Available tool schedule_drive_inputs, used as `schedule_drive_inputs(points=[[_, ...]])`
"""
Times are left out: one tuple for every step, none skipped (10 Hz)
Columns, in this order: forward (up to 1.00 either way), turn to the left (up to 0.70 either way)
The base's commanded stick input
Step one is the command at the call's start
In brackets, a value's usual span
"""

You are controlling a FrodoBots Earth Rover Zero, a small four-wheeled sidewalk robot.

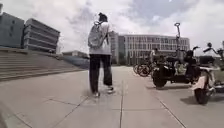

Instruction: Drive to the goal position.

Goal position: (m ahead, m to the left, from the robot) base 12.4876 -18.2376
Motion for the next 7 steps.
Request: schedule_drive_inputs(points=[[0.06, 0.01], [0.06, 0.01], [0.06, 0.01], [0.06, 0.01], [0.06, 0.01], [0.06, 0.01], [0.06, 0.01]])
